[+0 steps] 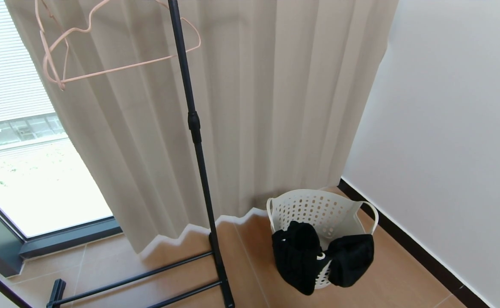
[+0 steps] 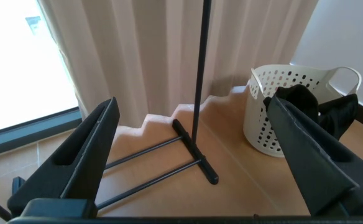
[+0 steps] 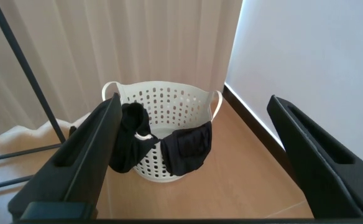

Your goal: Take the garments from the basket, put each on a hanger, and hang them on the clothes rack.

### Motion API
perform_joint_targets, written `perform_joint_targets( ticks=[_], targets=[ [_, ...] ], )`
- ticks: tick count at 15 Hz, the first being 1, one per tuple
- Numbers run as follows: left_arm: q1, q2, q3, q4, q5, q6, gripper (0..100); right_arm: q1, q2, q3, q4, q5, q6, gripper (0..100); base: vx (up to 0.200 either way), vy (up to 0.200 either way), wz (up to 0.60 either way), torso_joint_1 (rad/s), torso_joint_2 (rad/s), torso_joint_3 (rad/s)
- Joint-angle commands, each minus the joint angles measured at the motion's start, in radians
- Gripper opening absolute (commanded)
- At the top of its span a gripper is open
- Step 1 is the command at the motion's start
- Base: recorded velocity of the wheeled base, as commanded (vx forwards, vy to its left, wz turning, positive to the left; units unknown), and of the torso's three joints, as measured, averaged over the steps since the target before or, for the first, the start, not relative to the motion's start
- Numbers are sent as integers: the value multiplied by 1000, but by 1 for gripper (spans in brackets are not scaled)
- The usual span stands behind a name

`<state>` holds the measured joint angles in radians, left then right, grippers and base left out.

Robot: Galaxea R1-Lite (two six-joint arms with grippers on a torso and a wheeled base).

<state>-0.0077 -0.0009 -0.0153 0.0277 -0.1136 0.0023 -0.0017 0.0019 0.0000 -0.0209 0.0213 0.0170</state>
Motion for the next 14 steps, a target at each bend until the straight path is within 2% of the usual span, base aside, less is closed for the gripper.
perform_joint_targets(
  ticks=[1, 14],
  targets=[
    [0, 1, 0, 0, 0, 1, 100, 0, 0, 0, -1, -1, 0, 100, 0, 0, 0, 0, 0, 0],
    [0, 1, -2, 0, 0, -2, 100, 0, 0, 0, -1, 0, 0, 100, 0, 0, 0, 2, 4, -175]
  ],
)
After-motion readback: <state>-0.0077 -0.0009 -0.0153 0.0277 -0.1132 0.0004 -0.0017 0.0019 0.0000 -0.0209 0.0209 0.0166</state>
